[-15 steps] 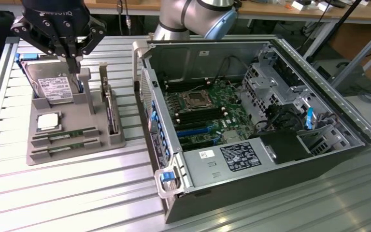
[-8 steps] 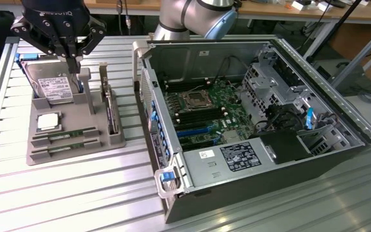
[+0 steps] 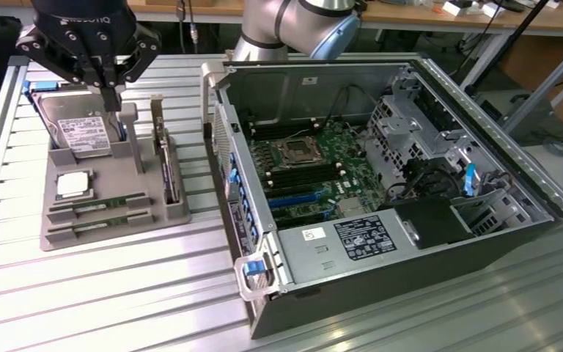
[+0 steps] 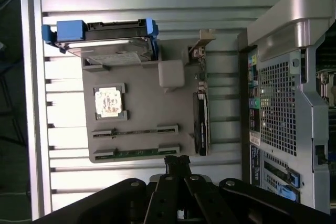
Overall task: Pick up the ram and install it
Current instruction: 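Pick up the ram and move it above insertion slot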
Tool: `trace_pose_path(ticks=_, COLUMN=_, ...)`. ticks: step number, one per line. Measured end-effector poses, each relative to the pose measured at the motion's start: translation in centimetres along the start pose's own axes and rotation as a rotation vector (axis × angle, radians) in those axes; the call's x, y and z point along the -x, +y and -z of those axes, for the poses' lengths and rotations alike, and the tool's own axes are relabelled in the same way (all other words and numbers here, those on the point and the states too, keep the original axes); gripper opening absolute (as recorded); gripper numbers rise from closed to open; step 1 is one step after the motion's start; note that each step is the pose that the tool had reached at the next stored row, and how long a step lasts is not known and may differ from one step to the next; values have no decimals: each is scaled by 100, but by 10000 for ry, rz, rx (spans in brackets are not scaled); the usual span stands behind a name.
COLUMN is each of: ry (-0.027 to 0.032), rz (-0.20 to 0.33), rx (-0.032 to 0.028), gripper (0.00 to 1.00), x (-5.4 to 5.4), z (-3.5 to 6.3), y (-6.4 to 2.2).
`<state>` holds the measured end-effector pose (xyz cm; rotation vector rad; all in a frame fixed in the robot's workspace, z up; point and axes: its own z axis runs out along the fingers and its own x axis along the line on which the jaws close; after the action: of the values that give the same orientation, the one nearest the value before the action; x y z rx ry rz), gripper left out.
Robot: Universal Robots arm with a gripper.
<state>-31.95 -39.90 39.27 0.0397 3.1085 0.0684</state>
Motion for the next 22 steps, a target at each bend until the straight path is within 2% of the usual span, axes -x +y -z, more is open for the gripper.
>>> trace_pose_path(ticks=2, ry=15, rz=335, rx=5, gripper=10, x=0, z=0, y=0)
trace_pose_path(ticks=9, ry=46, rz=1024, rx=25, gripper=10, x=0, z=0, y=0)
trace_pose_path(ticks=22, ry=90, rz=2007, rx=40, gripper=10, x=0, z=0, y=0)
